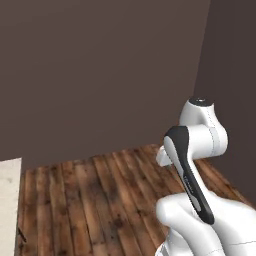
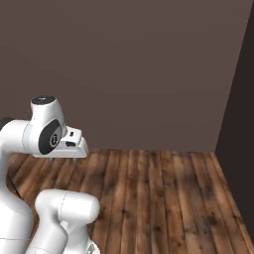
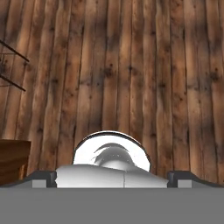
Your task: Four empty soda cans are scattered around the kitchen. Gather all the cans and cluster them next to the stove for recycling.
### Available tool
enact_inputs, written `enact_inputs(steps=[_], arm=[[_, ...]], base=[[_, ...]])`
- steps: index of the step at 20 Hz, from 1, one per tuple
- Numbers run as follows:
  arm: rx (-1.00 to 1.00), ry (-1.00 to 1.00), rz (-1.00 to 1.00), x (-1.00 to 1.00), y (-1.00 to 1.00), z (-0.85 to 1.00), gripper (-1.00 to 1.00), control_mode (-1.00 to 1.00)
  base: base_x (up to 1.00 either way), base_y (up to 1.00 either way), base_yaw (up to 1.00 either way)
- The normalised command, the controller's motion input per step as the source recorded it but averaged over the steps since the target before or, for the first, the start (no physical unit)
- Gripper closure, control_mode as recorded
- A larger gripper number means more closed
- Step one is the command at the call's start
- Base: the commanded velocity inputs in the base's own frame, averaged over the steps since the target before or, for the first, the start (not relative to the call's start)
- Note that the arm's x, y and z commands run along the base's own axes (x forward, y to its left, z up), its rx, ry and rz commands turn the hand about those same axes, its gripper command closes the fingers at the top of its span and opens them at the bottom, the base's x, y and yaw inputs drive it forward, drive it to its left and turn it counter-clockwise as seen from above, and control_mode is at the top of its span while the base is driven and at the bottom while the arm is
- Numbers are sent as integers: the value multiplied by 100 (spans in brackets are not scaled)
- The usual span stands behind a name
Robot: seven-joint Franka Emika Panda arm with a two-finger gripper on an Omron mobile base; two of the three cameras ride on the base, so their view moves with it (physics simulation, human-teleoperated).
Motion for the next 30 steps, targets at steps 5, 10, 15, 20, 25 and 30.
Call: enact_inputs(steps=[5, 10, 15, 20, 25, 30], arm=[[0, 0, 0, 0, 0, 0, -100, 100], [0, 0, 0, 0, 0, 0, -100, 100], [0, 0, 0, 0, 0, 0, -100, 100], [0, 0, 0, 0, 0, 0, -100, 100], [0, 0, 0, 0, 0, 0, -100, 100], [0, 0, 0, 0, 0, 0, -100, 100]], base=[[100, -9, 3], [94, -22, 11], [75, -36, 23], [75, -41, 42], [78, -44, 59], [78, -39, 68]])
